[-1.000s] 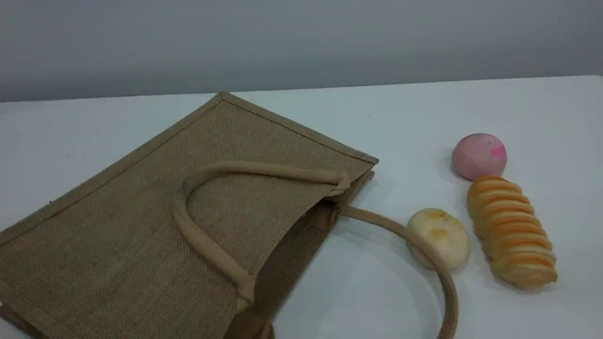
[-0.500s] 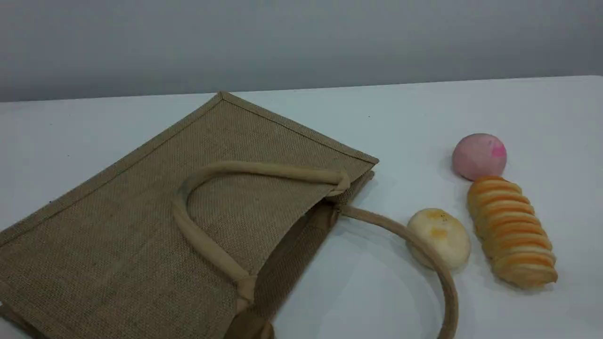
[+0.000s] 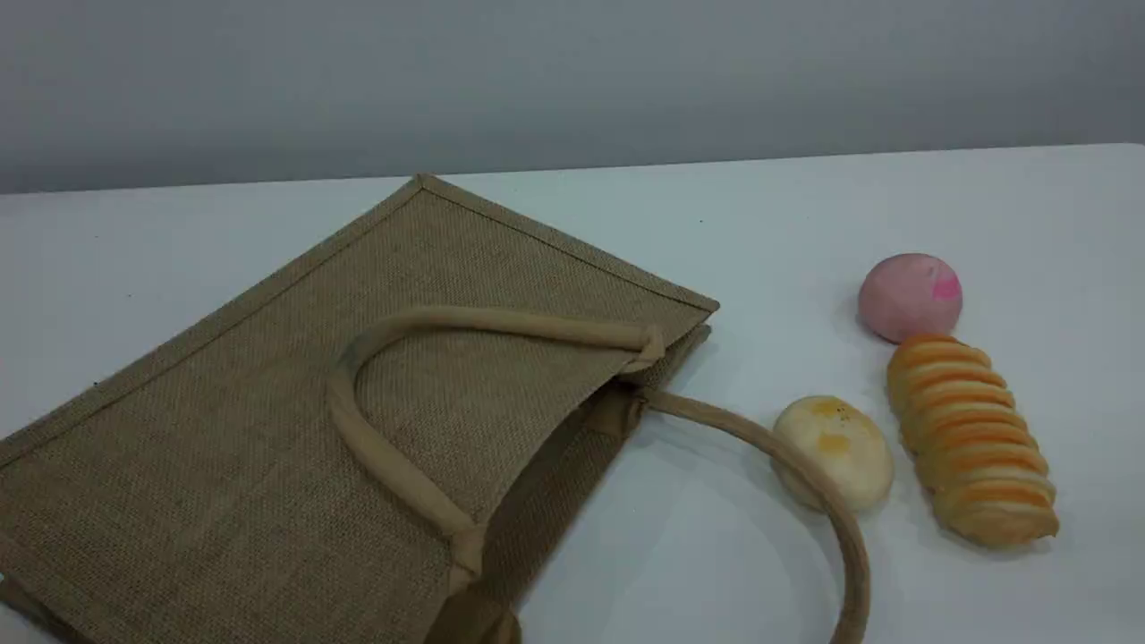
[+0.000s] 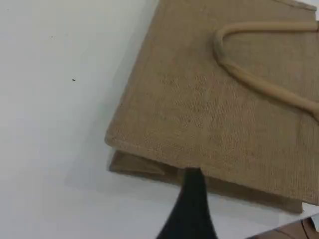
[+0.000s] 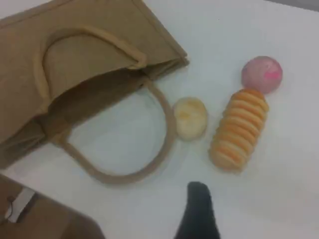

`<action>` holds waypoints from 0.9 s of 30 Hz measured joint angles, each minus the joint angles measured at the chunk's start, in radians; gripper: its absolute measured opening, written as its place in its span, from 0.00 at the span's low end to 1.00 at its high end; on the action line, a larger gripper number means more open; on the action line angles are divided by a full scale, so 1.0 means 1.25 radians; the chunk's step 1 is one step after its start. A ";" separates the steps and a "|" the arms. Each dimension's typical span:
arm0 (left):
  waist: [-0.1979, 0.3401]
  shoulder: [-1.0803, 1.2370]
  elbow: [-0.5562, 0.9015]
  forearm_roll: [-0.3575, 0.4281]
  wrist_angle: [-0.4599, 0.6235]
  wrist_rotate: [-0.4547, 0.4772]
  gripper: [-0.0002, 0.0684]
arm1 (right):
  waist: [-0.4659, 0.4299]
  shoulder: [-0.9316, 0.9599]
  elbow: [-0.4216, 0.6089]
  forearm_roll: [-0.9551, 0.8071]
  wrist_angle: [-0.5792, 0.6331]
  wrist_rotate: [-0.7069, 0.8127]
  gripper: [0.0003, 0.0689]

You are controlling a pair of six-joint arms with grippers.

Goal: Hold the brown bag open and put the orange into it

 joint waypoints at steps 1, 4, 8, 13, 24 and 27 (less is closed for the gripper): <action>0.000 0.000 0.000 0.000 0.000 0.000 0.82 | 0.000 0.000 0.000 0.000 0.000 0.000 0.69; 0.000 0.000 -0.001 -0.001 0.000 0.000 0.82 | -0.007 -0.001 0.000 0.000 0.001 0.000 0.69; 0.000 0.000 -0.001 -0.001 0.000 0.000 0.82 | -0.090 -0.012 0.000 0.014 0.001 0.000 0.69; 0.000 -0.001 -0.001 -0.002 0.000 0.000 0.82 | -0.221 -0.045 0.000 0.015 0.002 0.000 0.69; 0.089 -0.001 -0.001 -0.003 0.001 0.002 0.82 | -0.279 -0.094 0.000 0.017 0.007 0.000 0.69; 0.149 -0.007 -0.001 -0.003 0.002 0.002 0.82 | -0.279 -0.093 0.000 0.018 0.007 0.000 0.69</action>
